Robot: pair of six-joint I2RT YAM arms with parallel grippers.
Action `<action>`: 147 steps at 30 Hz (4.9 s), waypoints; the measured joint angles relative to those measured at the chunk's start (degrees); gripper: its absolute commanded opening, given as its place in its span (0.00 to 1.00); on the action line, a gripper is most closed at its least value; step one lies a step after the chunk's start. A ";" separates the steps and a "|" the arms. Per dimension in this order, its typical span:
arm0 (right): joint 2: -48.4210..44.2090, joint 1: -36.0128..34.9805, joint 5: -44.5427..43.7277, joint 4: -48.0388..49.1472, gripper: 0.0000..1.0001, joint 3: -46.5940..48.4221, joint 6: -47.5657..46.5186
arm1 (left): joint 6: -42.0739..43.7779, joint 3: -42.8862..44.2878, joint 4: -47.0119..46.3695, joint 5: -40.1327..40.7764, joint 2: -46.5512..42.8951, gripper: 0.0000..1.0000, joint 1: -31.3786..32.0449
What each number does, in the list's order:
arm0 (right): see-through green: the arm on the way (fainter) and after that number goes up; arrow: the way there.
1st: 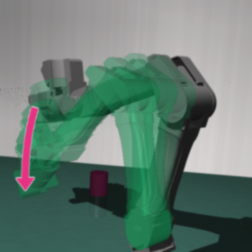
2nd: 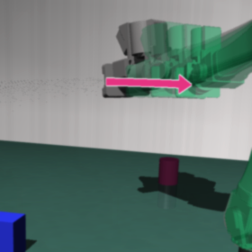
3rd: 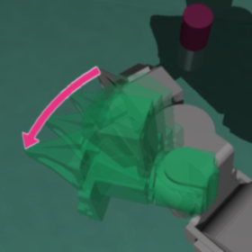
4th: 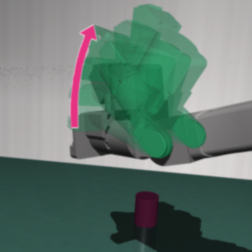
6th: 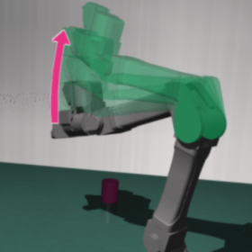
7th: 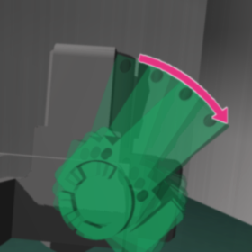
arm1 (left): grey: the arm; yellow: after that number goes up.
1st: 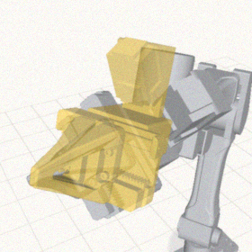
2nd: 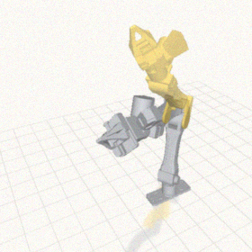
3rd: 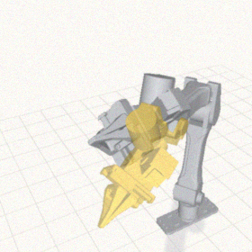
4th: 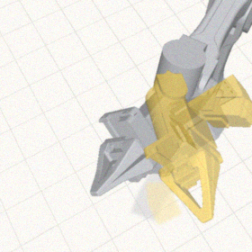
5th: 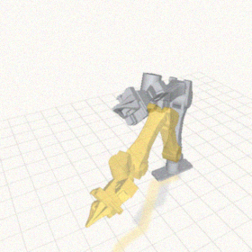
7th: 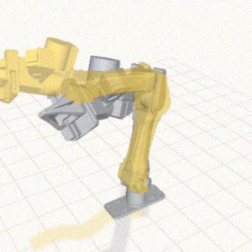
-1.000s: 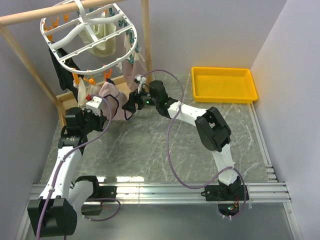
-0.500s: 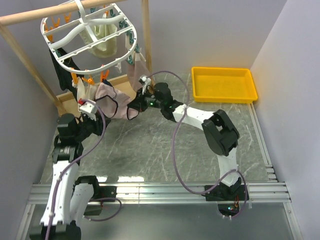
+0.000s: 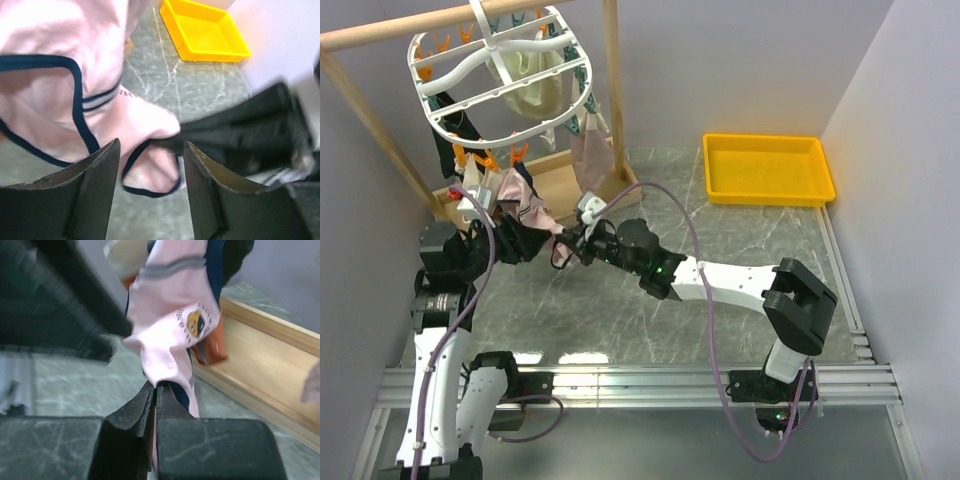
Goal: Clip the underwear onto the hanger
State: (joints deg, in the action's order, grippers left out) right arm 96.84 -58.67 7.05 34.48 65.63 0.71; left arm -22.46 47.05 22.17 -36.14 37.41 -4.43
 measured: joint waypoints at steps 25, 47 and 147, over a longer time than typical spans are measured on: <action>0.04 -8.24 -7.39 3.23 0.10 -2.40 -24.68 | -15.74 -0.76 -2.89 3.65 10.56 0.04 3.67; -9.25 17.38 36.33 -14.03 0.63 -0.94 6.49 | -9.07 -1.70 -5.16 -9.35 6.16 0.00 0.70; -10.69 10.05 32.57 -23.82 0.00 1.29 21.81 | -32.37 -15.96 -38.95 4.37 17.44 0.14 13.25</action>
State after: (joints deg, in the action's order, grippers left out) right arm 86.15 -48.62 39.62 10.66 66.92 22.52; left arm -54.83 31.09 -16.78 -31.77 54.85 8.82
